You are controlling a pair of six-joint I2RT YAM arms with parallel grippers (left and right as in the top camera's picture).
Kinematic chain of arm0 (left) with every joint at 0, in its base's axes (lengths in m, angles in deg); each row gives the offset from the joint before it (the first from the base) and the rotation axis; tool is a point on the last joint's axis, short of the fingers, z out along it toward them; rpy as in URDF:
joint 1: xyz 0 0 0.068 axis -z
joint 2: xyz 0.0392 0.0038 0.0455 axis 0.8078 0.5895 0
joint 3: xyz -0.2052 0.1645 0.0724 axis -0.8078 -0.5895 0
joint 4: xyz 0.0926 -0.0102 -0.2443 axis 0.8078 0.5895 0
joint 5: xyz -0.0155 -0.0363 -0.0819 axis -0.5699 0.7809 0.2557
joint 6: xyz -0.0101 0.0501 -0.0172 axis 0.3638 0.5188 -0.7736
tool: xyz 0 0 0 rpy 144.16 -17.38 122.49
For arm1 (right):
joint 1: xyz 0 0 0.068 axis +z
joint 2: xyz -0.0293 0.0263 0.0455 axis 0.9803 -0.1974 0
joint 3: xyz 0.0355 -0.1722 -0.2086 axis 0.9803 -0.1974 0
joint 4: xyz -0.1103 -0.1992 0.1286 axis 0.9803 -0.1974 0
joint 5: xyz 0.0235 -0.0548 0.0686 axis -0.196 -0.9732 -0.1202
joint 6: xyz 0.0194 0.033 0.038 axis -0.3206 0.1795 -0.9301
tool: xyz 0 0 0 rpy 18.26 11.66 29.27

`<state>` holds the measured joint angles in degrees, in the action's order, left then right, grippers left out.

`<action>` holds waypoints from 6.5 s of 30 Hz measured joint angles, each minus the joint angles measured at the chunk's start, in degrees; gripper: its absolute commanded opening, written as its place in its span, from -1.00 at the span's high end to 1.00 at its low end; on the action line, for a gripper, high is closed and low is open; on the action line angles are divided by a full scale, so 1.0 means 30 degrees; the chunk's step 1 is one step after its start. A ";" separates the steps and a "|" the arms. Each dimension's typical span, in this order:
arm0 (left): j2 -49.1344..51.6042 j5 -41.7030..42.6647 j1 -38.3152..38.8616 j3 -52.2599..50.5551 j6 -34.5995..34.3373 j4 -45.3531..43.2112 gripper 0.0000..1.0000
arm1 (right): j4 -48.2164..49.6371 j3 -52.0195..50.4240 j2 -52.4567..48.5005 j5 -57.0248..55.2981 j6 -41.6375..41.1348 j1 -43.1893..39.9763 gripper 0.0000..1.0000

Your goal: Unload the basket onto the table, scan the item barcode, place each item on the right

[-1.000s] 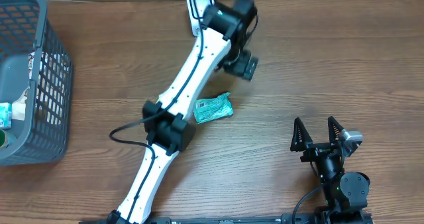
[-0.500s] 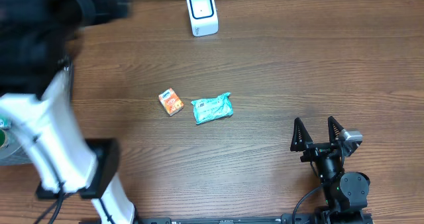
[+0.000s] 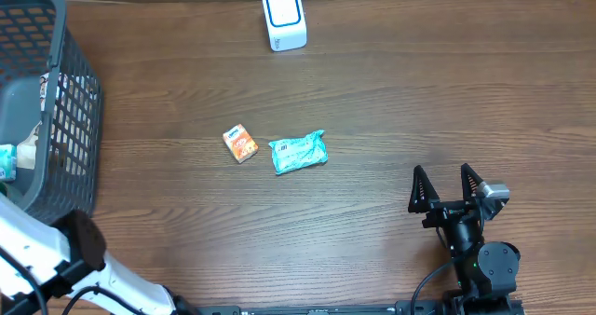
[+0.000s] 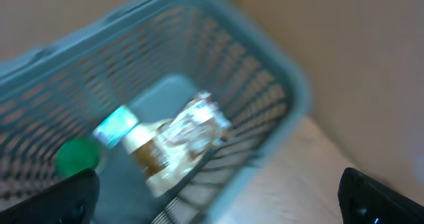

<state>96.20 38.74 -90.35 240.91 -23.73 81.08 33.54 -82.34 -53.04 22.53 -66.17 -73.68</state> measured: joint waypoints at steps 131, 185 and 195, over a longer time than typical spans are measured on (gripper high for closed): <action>0.6783 0.0408 0.0000 -1.8294 1.2356 -1.3100 0.09 | 0.0000 0.0000 0.0000 0.0000 0.0000 -0.0007 -1.00; 0.6186 0.2455 -0.3213 -1.8127 1.1570 -1.1132 -0.99 | 0.0007 0.0000 0.0000 0.0007 0.0007 -0.0007 -1.00; 0.7038 0.2521 -0.3206 -1.8098 1.1628 -1.1905 -0.92 | 0.0000 0.0000 0.0000 -0.0007 0.0000 -0.0007 -1.00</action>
<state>117.31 46.30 -99.96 186.62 11.15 45.37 33.54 -82.34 -53.04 22.51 -66.17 -73.71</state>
